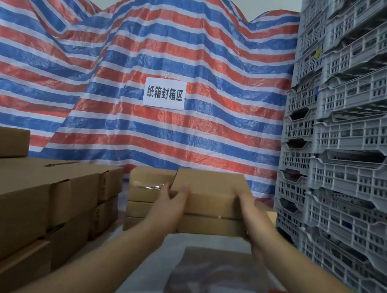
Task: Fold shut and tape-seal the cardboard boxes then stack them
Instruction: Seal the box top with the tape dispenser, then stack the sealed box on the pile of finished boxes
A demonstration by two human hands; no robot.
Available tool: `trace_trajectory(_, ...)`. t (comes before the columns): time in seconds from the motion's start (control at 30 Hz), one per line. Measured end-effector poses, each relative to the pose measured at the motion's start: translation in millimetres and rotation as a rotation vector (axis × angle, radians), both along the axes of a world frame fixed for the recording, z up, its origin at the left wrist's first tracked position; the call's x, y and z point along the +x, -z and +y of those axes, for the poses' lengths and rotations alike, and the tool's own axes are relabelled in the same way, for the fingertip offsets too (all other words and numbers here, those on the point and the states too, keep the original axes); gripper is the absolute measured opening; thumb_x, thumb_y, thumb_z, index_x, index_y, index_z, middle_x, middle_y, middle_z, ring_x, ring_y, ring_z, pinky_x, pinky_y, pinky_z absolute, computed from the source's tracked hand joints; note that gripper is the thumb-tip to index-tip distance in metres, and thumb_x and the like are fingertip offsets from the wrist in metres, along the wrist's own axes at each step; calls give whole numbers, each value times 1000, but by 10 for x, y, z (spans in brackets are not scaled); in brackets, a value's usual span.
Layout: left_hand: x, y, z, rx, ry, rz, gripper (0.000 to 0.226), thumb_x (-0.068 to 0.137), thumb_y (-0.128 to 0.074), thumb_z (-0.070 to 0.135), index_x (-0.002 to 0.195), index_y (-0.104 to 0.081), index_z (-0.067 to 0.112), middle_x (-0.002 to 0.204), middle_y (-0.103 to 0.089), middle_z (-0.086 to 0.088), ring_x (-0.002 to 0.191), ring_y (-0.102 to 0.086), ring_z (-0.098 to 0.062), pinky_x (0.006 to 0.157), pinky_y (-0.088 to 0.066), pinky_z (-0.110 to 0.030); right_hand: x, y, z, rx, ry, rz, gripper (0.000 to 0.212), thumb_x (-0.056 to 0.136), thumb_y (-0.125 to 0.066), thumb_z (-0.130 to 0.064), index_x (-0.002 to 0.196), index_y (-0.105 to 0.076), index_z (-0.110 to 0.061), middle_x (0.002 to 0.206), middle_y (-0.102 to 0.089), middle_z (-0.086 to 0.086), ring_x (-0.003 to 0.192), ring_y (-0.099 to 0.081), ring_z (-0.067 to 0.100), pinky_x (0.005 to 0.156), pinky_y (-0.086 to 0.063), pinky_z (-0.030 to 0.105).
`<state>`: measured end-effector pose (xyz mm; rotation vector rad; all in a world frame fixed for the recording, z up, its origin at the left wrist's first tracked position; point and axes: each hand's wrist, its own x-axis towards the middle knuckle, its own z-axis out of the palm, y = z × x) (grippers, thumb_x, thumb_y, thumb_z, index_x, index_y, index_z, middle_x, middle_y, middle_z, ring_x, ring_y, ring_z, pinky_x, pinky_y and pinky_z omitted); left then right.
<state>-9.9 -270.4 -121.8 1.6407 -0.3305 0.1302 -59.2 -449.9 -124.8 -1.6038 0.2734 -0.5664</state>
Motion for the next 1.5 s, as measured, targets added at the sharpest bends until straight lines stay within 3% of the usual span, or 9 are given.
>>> trace_trajectory(0.13,658,-357,-340,262,84,-256,99,82,-70,55,152,-1,42,124,-38,13,112,-49,-13,89,-45,-29,575,-495,-427,28,58,-62,51,87,-55,-61,123,-46,-26,112,-57,-2,103,-56,23,98,-47,46)
trace_trajectory(0.27,1349,-547,-549,529,-130,-496,86,79,-72,56,148,-29,29,133,-52,2,107,-53,-15,85,-51,-32,1248,-621,-733,53,37,-51,58,87,-53,-58,129,-52,-17,117,-60,3,105,-58,24,93,-51,43)
trace_trajectory(0.37,1735,-569,-633,896,-468,-685,89,75,-60,75,145,-39,25,146,-44,-3,132,-40,-25,112,-31,-47,1691,-559,-840,51,6,-27,56,88,-51,-59,127,-54,-18,114,-61,4,101,-59,23,81,-48,38)
trace_trajectory(0.53,2124,-471,-662,1067,-513,-678,89,72,-54,82,138,-51,22,153,-37,-5,144,-25,-26,120,-9,-51,2264,-411,-916,65,-30,23,64,87,-52,-65,130,-54,-18,119,-63,7,104,-62,27,93,-54,46)
trace_trajectory(0.7,2275,-428,-712,1251,-543,-661,92,73,-49,86,137,-53,20,153,-39,-8,145,-26,-28,121,-9,-53,2486,-269,-926,139,-66,85,67,84,-52,-69,130,-51,-21,114,-63,7,94,-65,26,66,-55,37)
trace_trajectory(0.87,2323,-332,-705,1421,-529,-583,91,72,-42,90,126,-62,19,147,-44,-10,141,-29,-30,118,-15,-52,2615,-135,-954,77,-47,169,65,84,-46,-64,131,-49,-19,115,-62,8,102,-62,28,96,-53,47)
trace_trajectory(1.23,2178,-401,-681,1513,-471,-505,85,84,-39,81,139,-51,17,151,-40,-12,140,-31,-32,116,-21,-53,2503,-160,-942,44,-152,243,64,95,-46,-60,142,-41,-17,122,-62,16,107,-64,34,95,-55,48)
trace_trajectory(1.37,1968,-491,-591,1378,-479,-559,79,91,-34,72,144,-42,14,149,-41,-11,137,-36,-31,114,-25,-53,2272,-289,-900,-64,-15,190,74,100,-40,-58,154,-27,-9,151,-42,15,131,-48,34,93,-43,36)
trace_trajectory(1.5,1614,-687,-371,1225,-545,-639,66,97,-27,64,133,-52,14,136,-53,-10,125,-48,-28,105,-37,-48,1920,-525,-869,-255,90,156,65,101,-43,-44,150,-34,-1,152,-39,19,131,-45,37,91,-38,39)
